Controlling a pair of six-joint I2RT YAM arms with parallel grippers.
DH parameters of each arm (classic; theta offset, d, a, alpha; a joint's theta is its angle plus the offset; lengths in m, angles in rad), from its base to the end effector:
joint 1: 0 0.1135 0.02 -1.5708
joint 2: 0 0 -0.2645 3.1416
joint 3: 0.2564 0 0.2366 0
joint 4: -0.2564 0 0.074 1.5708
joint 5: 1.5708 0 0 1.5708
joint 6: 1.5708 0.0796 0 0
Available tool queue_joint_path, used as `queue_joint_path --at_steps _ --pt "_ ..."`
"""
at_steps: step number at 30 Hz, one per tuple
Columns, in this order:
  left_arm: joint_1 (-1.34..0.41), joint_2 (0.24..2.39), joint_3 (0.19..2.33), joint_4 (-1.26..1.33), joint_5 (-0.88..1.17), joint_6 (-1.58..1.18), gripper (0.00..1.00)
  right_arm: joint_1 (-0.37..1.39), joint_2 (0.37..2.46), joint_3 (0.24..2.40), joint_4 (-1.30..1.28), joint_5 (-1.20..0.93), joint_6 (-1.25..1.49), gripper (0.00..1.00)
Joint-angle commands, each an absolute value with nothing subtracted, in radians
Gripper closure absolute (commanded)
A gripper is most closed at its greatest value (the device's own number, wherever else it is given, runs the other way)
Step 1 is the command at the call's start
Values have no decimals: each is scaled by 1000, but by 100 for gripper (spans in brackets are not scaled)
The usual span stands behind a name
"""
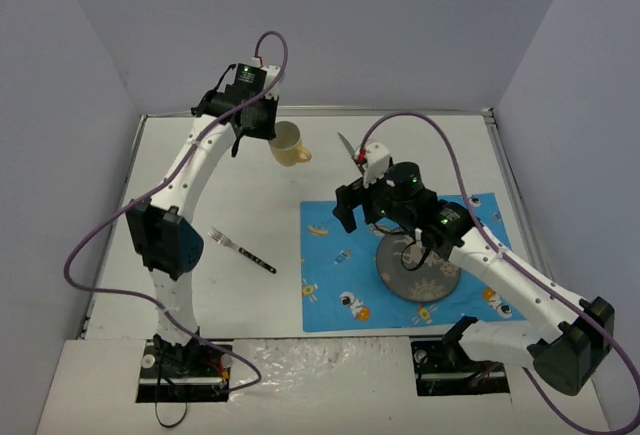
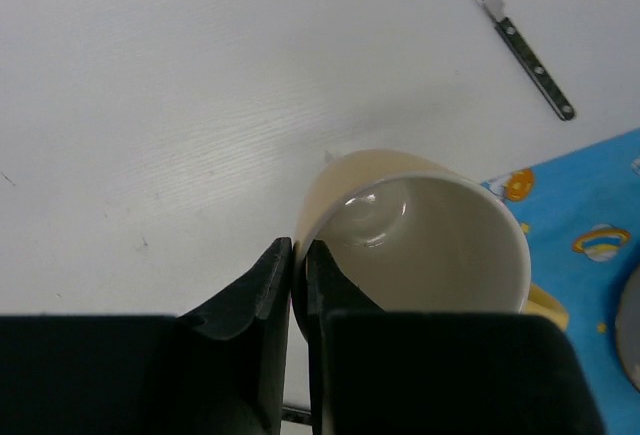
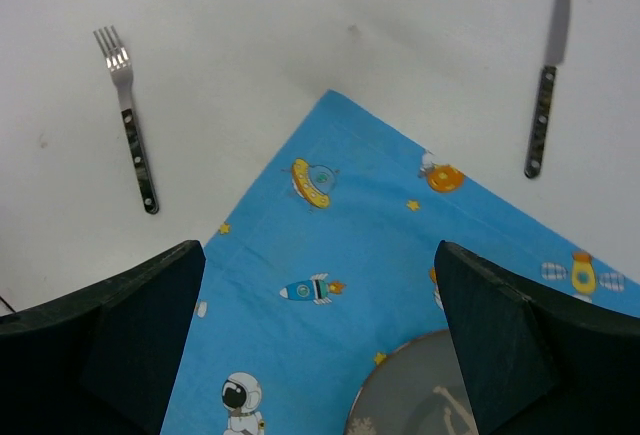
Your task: Set the dinner table for one person
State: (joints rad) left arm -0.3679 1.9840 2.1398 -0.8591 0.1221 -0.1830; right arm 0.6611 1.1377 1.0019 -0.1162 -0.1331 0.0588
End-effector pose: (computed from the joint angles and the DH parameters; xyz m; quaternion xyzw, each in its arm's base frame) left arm 0.4254 -0.1744 0.3516 0.1092 0.8995 -0.1674 0.3886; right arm 0.2240 0.1876 0.3439 -0.2728 0.7410 0.2645 0.5536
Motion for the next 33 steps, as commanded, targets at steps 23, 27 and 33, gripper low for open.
queue_joint_path --at_steps 23,27,33 --pt "-646 1741 2045 -911 -94 -333 100 767 1351 1180 63 11 -145 31" --pt "-649 1740 2036 -903 -86 -329 100 765 1365 1181 76 -30 -153 39" --pt "-654 1737 2017 -884 -69 -324 100 766 1384 1191 89 -37 -164 45"
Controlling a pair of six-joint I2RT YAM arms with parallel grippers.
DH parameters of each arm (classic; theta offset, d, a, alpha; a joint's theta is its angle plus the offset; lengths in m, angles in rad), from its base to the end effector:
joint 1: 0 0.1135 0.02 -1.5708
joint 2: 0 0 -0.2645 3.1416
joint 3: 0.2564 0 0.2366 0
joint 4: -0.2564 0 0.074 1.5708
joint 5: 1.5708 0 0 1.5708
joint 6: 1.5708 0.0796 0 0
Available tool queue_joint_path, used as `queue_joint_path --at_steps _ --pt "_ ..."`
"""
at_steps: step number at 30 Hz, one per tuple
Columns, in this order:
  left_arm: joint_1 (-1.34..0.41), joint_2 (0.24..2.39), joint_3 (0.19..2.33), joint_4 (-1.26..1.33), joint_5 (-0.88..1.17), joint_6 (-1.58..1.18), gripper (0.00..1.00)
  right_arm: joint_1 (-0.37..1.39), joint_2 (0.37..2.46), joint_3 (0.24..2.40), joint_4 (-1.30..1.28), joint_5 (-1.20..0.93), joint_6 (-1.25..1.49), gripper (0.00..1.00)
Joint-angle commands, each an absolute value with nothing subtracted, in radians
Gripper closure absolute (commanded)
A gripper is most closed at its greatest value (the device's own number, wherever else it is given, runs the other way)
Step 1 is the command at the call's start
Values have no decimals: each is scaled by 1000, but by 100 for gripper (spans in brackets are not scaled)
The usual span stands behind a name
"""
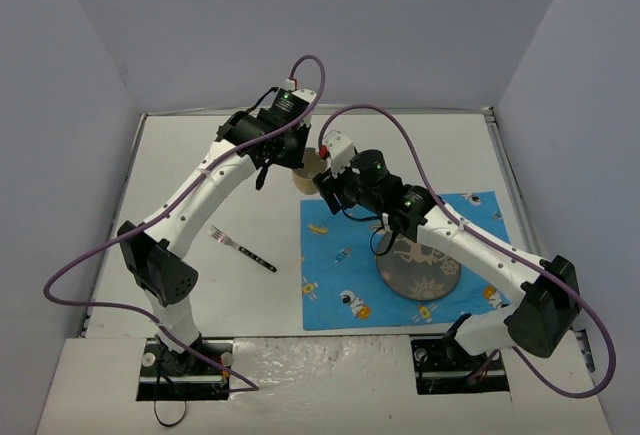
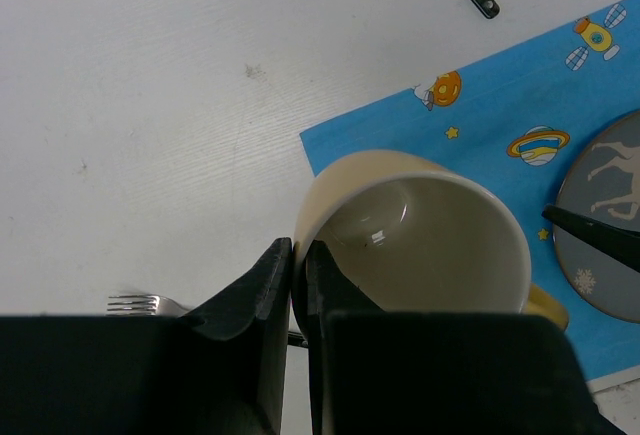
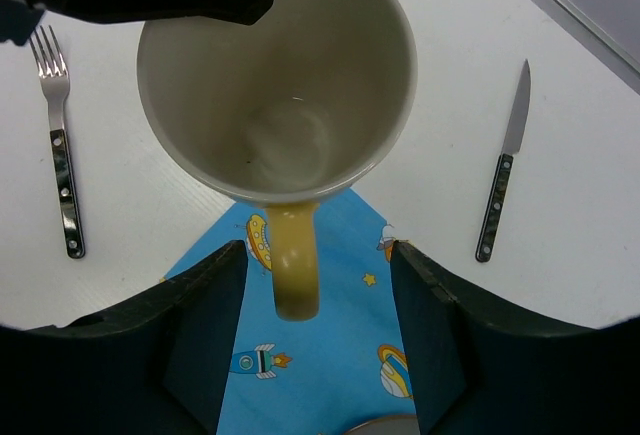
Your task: Set the dinner table for one person
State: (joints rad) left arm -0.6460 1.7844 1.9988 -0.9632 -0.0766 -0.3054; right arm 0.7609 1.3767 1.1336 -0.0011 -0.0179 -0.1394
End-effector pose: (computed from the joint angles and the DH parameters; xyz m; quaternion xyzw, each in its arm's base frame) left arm 0.3225 -0.2355 0.3749 0.1402 0.9054 -0.1516 0.3710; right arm 0.2558 0.2455 0.3390 -0.3478 0.7070 0.1950 0.5841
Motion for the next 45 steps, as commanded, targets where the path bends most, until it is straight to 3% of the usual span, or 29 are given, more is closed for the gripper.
queue_joint_path --at_steps 1,12,14,17,21,22,24,29,33,45 --pt "-655 1739 2017 -883 -69 -322 100 766 1387 1192 91 -38 -166 47" --pt "-662 1726 1985 -858 -40 -321 100 765 1408 1187 110 -35 -174 60" --pt "-663 1725 1983 -858 -40 -318 100 766 1407 1185 113 -35 -177 71" --pt "-663 1716 1964 -846 -44 -316 100 765 1399 1173 120 -29 -185 100" --pt "-662 1708 1940 -838 -43 -316 100 763 1385 1149 123 -12 -196 100" --pt "-661 1707 1936 -836 -45 -319 97 762 1379 1142 125 -6 -195 100" --pt "-661 1700 1924 -830 -50 -325 79 756 1360 1113 131 -3 -193 100" --pt "-643 1650 1890 -808 -55 -333 49 719 1278 1010 155 27 -199 100" --pt "-604 1566 1826 -784 -49 -336 29 657 1170 918 167 11 -188 100" --pt "-378 1213 1433 -751 59 -267 16 225 973 777 147 -108 -220 100"
